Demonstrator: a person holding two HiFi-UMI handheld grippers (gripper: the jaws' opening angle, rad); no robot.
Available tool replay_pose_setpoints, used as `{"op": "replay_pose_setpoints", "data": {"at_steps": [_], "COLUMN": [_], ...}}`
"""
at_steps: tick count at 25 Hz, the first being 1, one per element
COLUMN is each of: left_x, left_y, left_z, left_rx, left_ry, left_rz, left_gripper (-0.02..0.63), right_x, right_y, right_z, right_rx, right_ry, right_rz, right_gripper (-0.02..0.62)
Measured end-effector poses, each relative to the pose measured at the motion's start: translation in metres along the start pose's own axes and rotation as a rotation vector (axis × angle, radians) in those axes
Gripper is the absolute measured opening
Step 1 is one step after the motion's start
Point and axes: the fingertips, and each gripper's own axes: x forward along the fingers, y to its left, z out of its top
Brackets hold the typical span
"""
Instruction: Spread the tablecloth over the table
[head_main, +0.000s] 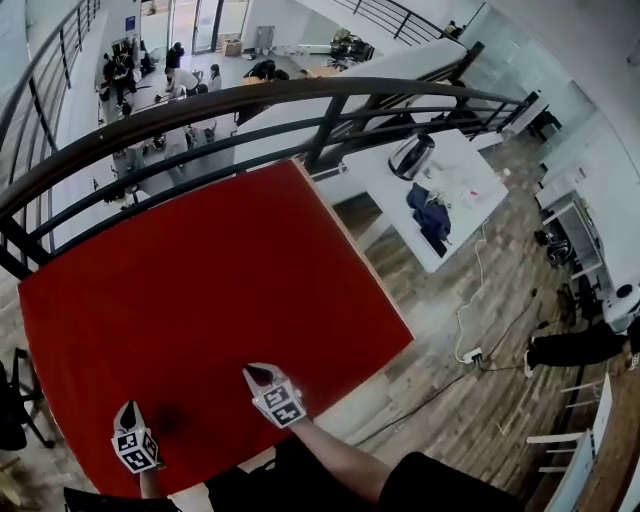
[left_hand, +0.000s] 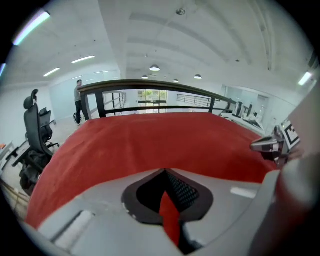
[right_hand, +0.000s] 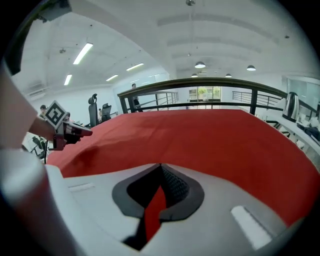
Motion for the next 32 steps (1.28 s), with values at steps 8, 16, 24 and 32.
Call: {"op": "replay_pose_setpoints", "data": {"at_steps": [8,16,24,32], "left_x": [0.015,0.099,0.209,0.277], "left_y": [-0.124,-0.187,-0.215,-0.226], "left_z": [0.065,0.151,0.199,0.178], "left_rx": [-0.054,-0.083,0.020,0.103], "left_ry": [-0.066,-0.177,-0.130,-0.027], "left_rz": [0.008,-0.088,-0.132,-0.113], "left_gripper": [0.006,0.006,0.009,0.026], "right_x": [-0.022,0.044,0.166,0.190], "right_y": [-0.150,-0.267,-0.376,-0.504], "right_z": [0.073,0.173,0.225,0.212], "right_rx": [-0.008,0.026,-0.022,-0.015], "right_ry": [-0.147,-0.266,-0.077,0.080], "right_rz": [-0.027,-0.102,-0.181,-0.418], "right_gripper": [0.009,0.009,0.009,0.008]}}
